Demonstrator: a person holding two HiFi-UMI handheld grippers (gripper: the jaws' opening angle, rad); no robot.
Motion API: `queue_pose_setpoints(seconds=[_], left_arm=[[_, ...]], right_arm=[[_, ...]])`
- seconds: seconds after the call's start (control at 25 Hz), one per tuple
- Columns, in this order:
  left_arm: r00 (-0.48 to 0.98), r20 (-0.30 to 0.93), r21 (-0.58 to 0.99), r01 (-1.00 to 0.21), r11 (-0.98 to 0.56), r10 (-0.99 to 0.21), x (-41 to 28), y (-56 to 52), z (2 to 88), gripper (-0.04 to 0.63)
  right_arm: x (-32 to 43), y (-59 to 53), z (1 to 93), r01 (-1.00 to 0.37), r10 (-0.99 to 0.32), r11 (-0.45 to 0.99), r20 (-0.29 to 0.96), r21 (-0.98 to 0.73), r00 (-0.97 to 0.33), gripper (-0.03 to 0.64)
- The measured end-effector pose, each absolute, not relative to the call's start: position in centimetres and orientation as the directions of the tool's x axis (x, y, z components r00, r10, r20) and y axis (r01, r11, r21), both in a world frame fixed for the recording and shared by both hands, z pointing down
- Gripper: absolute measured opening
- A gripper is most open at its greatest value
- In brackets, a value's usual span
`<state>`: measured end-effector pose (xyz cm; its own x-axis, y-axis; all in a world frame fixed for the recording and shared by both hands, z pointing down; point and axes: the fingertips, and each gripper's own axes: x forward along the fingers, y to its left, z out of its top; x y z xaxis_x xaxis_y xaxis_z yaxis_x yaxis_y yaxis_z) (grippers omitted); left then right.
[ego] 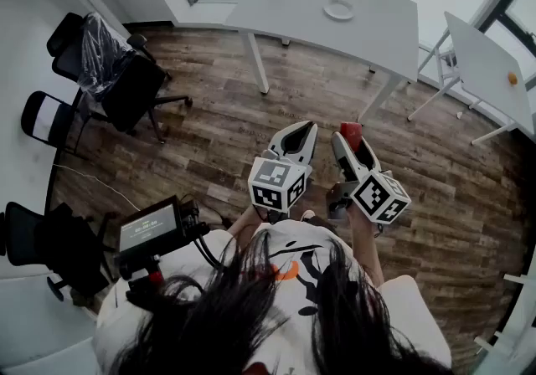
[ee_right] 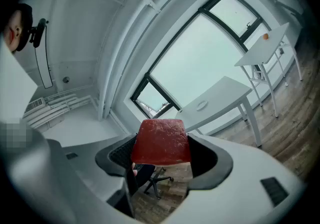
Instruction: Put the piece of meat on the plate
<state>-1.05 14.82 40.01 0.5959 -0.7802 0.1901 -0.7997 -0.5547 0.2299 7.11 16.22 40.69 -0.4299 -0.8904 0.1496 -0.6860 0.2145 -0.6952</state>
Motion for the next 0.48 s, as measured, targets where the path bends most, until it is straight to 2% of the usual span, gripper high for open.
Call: queue_pose_setpoints(seconds=[0.48], left_arm=[[0.603, 0.202, 0.21, -0.796, -0.567, -0.772, -0.4, 14.6, 40.0, 0.005]], right_arm=[[8.2, 15.9, 40.4, -0.721, -0.909, 0.196, 0.152, -0.664, -0.387, 0.316]])
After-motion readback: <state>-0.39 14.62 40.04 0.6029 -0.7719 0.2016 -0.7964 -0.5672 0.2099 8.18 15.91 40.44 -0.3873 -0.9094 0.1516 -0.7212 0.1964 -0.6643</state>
